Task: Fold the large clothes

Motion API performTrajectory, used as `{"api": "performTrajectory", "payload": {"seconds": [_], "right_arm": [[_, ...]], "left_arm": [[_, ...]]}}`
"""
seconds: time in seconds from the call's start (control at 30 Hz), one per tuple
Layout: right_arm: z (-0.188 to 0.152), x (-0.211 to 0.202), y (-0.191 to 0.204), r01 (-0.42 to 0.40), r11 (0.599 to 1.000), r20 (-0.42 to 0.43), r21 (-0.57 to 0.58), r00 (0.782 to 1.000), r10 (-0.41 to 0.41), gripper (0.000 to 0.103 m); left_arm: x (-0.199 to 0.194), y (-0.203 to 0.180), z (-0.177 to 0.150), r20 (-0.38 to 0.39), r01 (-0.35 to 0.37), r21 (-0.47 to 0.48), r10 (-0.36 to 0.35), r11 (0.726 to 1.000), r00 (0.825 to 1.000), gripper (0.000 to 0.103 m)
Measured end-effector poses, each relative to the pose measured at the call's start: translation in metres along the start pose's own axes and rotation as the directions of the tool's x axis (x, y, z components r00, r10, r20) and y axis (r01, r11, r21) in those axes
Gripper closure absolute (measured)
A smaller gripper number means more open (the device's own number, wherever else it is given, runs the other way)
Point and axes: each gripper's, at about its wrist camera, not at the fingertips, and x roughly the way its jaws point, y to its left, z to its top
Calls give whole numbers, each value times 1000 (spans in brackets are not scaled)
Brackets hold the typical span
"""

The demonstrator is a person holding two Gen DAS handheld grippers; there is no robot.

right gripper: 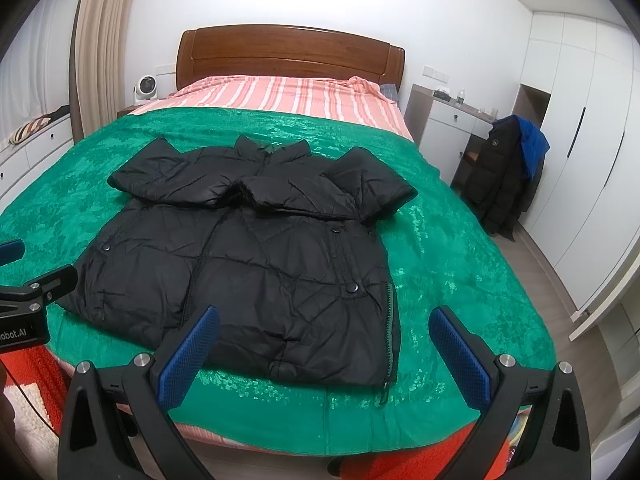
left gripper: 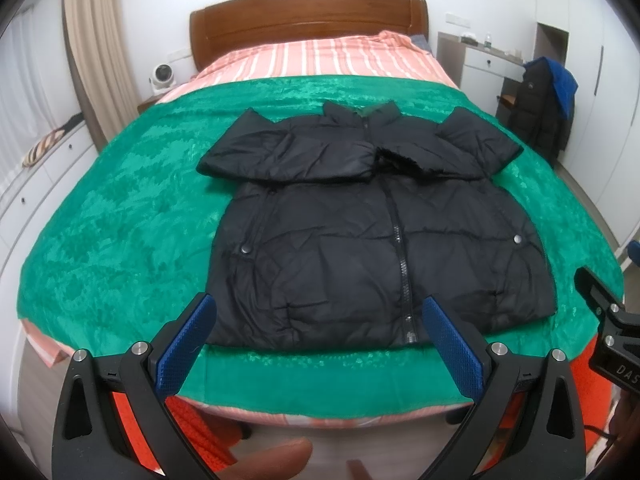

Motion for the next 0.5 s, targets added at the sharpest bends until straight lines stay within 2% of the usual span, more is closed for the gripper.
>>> {"api": "performTrajectory", "payload": {"seconds": [0.07, 0.17, 0.23, 0.3, 0.37, 0.43, 0.47, 0.5], "right_arm": [[-1, 1, -4, -47, 999, 32, -10, 998, 47, 0], [-6, 18, -25, -185, 983, 57, -13, 981, 185, 0], [-13, 44, -53, -220, 974, 31, 59, 975, 218, 0], [-23, 76, -78, -236, 963, -28, 130, 970, 242, 0], [-37, 113, -100, -254, 943, -115, 215, 952, 283, 0], [-56, 150, -115, -285, 907, -180, 310, 919, 350, 0], [-67, 169, -119, -293, 887, -228, 356, 894, 387, 0], [-73, 180, -121, -309, 868, -249, 388, 872, 422, 0]], "left_arm": [[4, 5, 1, -4, -3, 7, 3, 1000, 1000, 0], [32, 33, 4, -43, -20, -19, 19, 1000, 999, 0], [66, 69, 3, -123, -2, -89, -9, 996, 992, 0], [106, 103, -5, -216, 11, -145, -42, 989, 975, 0], [138, 122, -18, -282, 9, -157, -54, 988, 958, 0], [168, 133, -33, -349, 35, -175, -95, 984, 932, 0], [180, 136, -40, -373, 70, -195, -139, 978, 917, 0], [184, 137, -44, -377, 77, -203, -151, 976, 914, 1]]}}
